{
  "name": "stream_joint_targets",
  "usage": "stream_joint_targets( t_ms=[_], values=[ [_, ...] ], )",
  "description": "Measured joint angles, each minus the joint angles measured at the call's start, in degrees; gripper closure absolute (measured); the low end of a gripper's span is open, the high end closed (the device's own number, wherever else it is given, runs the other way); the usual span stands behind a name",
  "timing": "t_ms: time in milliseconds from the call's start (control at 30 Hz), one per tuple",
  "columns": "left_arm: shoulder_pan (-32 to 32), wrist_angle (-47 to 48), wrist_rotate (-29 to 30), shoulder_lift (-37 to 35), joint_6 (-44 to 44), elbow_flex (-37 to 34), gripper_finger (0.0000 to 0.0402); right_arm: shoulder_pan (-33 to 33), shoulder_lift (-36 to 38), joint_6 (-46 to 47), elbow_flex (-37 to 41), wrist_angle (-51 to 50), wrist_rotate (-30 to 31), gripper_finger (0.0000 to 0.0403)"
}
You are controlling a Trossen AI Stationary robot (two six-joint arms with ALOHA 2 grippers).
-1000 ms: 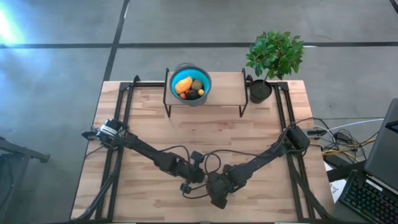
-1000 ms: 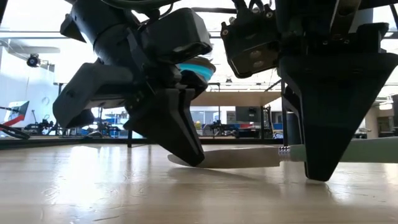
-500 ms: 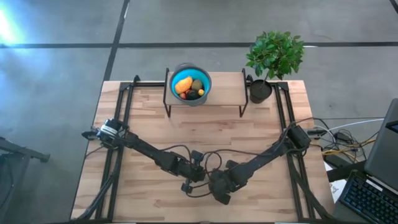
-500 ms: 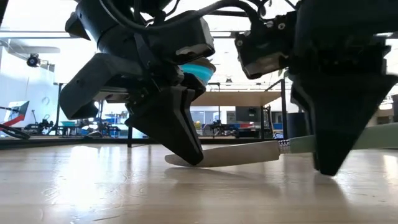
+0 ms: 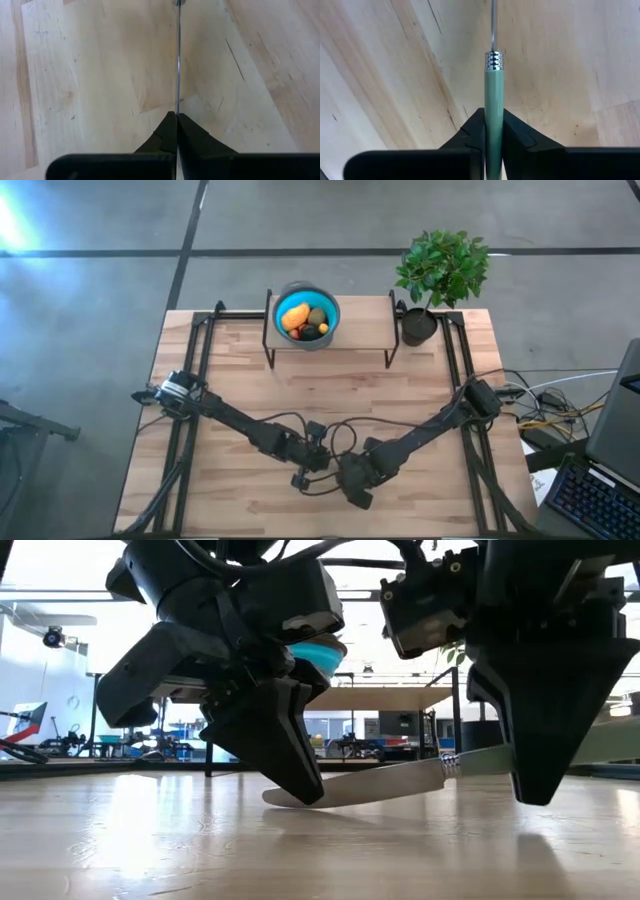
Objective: Pick & Place Fruit
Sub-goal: Put the green knife on the shelf
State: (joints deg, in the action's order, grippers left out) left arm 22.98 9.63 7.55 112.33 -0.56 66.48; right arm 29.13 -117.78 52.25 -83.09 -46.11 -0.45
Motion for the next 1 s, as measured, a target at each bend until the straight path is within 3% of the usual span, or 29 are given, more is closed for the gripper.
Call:
stream_joint_targets(
  t_ms=[167,567,1000],
  values=[
    [-0.18,0.07,-0.10,-0.04,-0.29,0.00,0.0398,-0.12,0.20,0.08,0.00,0.02,-0.61,0.0377],
    [-0.81,1.85,-1.34,-2.90,-2.73,-0.42,0.0345,-0.11,0.33,1.75,-0.09,0.46,-2.69,0.0378],
    [-0.93,1.57,-0.35,-3.73,-5.20,-0.20,0.0230,0.55,0.50,1.77,-0.08,-0.10,-2.61,0.0378]
  ],
)
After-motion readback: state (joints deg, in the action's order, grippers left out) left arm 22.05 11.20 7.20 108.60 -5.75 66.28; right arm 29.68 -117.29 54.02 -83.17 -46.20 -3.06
